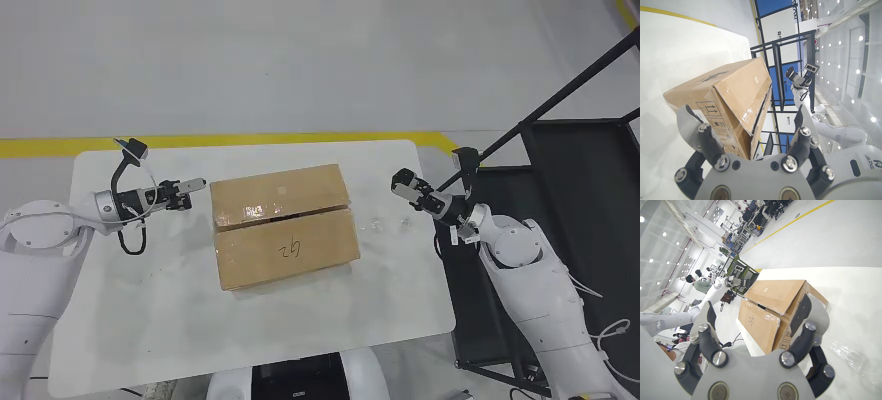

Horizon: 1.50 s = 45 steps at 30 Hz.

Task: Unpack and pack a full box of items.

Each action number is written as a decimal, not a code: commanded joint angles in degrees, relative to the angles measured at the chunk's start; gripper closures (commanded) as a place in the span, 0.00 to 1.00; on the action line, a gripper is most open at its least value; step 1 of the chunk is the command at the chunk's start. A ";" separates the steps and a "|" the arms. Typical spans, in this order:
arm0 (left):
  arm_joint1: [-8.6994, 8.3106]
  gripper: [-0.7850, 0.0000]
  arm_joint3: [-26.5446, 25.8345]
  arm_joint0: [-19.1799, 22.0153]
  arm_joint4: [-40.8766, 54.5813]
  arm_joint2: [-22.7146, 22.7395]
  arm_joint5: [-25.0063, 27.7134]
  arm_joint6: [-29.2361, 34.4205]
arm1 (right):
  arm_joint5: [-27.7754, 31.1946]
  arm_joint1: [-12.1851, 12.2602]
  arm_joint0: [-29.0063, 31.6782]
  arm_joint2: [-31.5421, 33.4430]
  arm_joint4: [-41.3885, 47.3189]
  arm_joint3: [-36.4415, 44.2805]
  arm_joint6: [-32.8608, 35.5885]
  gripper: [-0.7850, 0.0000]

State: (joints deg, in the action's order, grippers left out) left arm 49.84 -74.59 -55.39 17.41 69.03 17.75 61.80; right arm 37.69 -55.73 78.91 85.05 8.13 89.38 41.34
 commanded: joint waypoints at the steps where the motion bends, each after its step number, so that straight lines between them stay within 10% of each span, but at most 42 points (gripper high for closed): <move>1: 0.00 0.00 0.00 0.00 0.00 0.00 0.00 0.00 | -0.54 -0.01 -0.06 -1.23 0.73 0.63 2.36 0.00; 10: 0.00 0.00 0.00 0.00 0.00 0.00 0.00 0.00 | -0.04 0.39 -5.50 -7.09 14.56 -5.87 25.02 0.00; 29: 0.00 0.00 0.00 0.00 0.00 0.00 0.00 0.00 | 2.15 -2.06 -15.51 -17.63 3.77 -16.75 15.83 0.00; 45: 0.00 0.00 0.00 0.00 0.00 0.00 0.00 0.00 | 0.26 -0.48 -12.09 -16.51 15.43 -10.19 24.99 0.00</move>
State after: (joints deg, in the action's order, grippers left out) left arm 49.84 -74.59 -55.39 17.41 69.03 17.75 61.80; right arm 38.06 -56.37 66.51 68.37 22.98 78.77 66.22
